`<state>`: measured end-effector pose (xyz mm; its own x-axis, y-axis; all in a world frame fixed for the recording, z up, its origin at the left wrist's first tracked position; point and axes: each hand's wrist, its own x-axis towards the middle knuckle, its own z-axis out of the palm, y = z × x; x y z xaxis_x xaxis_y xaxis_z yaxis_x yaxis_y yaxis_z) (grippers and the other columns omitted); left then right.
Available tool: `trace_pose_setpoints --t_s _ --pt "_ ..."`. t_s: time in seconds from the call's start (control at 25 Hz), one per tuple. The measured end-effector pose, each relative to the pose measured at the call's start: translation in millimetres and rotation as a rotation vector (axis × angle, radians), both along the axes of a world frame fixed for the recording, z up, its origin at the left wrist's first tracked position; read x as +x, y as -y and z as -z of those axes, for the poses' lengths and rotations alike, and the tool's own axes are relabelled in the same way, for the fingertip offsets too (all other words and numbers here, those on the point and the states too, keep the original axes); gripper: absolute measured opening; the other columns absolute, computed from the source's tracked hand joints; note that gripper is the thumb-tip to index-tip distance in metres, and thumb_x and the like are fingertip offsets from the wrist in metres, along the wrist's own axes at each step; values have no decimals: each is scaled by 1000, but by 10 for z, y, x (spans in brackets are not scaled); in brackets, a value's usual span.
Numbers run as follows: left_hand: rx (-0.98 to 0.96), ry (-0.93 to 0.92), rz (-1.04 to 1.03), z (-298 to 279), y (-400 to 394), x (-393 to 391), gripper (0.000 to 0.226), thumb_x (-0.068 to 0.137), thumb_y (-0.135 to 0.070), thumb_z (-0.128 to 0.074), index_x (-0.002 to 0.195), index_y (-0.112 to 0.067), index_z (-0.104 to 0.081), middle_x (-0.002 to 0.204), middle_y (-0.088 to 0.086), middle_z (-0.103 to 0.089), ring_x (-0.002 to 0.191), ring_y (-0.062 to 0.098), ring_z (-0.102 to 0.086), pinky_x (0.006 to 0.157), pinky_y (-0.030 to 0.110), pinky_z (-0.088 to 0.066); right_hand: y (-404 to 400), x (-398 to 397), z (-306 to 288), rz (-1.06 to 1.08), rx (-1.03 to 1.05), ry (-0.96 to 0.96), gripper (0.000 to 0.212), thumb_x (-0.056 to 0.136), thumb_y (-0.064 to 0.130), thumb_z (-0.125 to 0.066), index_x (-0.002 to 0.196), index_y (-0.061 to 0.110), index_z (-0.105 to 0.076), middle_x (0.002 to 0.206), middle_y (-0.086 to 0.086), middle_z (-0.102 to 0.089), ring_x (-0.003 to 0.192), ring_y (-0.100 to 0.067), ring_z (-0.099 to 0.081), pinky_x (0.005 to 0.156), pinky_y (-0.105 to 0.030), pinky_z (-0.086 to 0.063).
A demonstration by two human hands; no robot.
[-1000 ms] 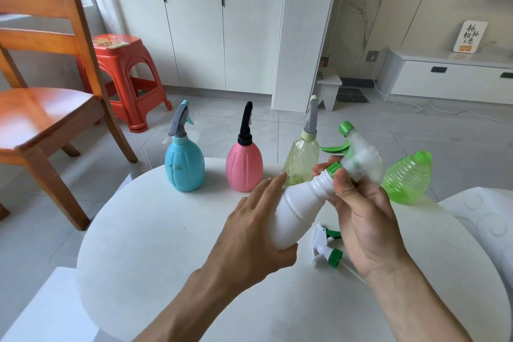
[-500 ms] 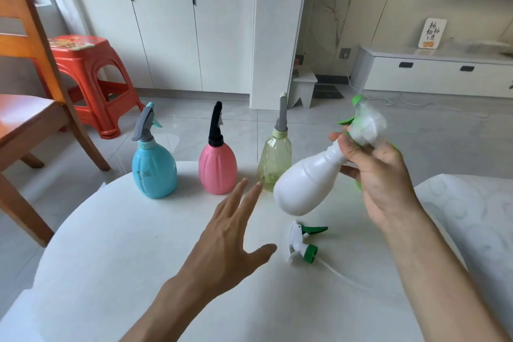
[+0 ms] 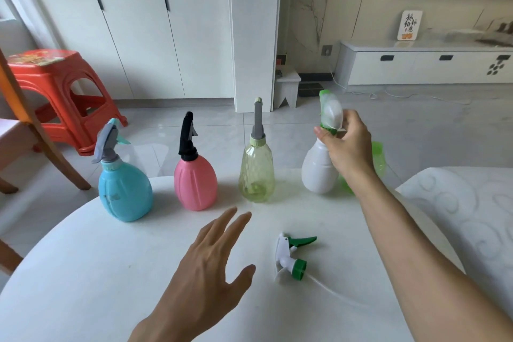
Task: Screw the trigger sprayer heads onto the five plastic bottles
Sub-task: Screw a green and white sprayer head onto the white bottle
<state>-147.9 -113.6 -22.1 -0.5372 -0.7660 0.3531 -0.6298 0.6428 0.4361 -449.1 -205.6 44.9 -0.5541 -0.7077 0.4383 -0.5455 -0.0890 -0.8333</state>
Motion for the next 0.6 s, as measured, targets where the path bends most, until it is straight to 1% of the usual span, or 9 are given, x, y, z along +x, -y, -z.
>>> trace_pose_setpoints --t_s 0.12,0.2,0.32,0.4,0.52,0.6 --pt "6 9 -4 13 4 -16 79 83 -40 -73 152 -31 -36 155 -8 -38 140 14 -41 106 25 -35 71 59 96 -20 30 -13 31 83 24 -78 107 16 -59 95 7 -64 86 -17 -59 69 -26 -39" --pt "13 6 -8 10 4 -12 78 84 -41 -72 151 -33 -35 155 -11 -37 140 12 -39 106 24 -34 88 78 150 -21 50 -25 33 83 25 -78 108 16 -59 92 7 -63 84 -17 -59 68 -26 -37" --pt "15 3 -12 -6 -1 -3 75 83 -39 -74 149 -32 -40 154 -9 -40 139 14 -42 106 26 -36 90 97 199 -9 55 -44 36 82 27 -79 109 16 -58 87 9 -62 81 -18 -59 67 -27 -38" --pt "18 2 -9 -18 -13 0 73 83 -38 -74 148 -30 -42 153 -9 -41 139 14 -43 106 28 -38 89 97 257 11 81 -71 37 80 29 -79 106 16 -56 86 5 -62 80 -22 -58 67 -30 -39" --pt "24 -2 -7 -26 -32 -2 71 84 -39 -71 148 -31 -41 153 -10 -40 140 13 -41 107 28 -38 66 63 354 43 148 -105 37 80 32 -79 96 19 -49 84 1 -61 77 -26 -55 63 -32 -35" --pt "23 -2 -8 -29 -34 -1 70 84 -38 -71 148 -31 -42 153 -9 -42 139 13 -41 108 28 -38 47 47 386 37 163 -91 38 79 32 -79 95 19 -47 83 1 -60 79 -29 -58 63 -32 -34"
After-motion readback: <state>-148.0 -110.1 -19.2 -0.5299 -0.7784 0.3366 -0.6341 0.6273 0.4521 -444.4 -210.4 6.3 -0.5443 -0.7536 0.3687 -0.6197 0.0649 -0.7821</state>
